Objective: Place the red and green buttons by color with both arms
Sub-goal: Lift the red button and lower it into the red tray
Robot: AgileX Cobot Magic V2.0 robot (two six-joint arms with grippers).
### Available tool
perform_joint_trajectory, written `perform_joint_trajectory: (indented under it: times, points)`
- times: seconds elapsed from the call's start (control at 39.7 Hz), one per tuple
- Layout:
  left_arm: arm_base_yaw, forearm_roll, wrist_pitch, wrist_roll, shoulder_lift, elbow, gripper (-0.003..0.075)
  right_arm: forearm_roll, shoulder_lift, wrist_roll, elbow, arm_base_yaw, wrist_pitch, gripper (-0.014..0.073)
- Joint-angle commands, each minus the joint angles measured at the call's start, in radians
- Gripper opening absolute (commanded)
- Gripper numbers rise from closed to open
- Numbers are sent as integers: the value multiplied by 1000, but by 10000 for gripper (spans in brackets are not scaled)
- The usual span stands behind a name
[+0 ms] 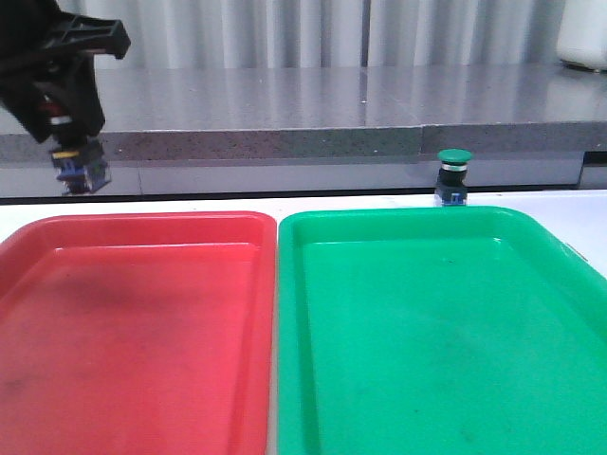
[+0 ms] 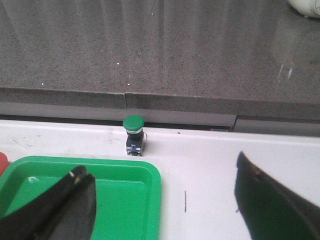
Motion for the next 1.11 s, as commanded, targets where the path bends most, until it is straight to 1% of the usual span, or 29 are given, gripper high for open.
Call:
perform_joint_trajectory:
  times: [0.0, 0.1, 0.28, 0.43, 0.55, 0.6, 0.65, 0.78, 0.93, 1.01, 1.08]
  points:
    - [-39, -1, -87, -46, -87, 78, -19, 5, -1, -2, -36, -3, -72, 587]
    - [-76, -3, -117, -78, -100, 175, -19, 5, -1, -2, -36, -3, -72, 587]
    - [-144, -6, -230, -101, -100, 294, -19, 5, -1, -2, -36, -3, -72, 587]
    - [-158, -6, -318, -123, -100, 331, -19, 5, -1, -2, -36, -3, -72, 587]
    - [-158, -6, -311, -123, -98, 333, -17, 5, -1, -2, -36, -3, -72, 587]
    - [-158, -5, -311, -123, -94, 333, -4, 5, -1, -2, -36, -3, -72, 587]
    - [-158, -5, -311, -123, -83, 333, 24, 5, -1, -2, -36, -3, -72, 587]
    - [-158, 3, -297, -123, -54, 333, 125, 5, -1, -2, -36, -3, -72, 587]
    - [-158, 8, -304, -123, -55, 333, 216, 5, -1, -2, -36, -3, -72, 587]
    - [-158, 10, -304, -121, -61, 329, 291, 5, -1, -2, -36, -3, -72, 587]
    - [-158, 10, -306, -119, -74, 329, 410, 5, -1, -2, -36, -3, -72, 587]
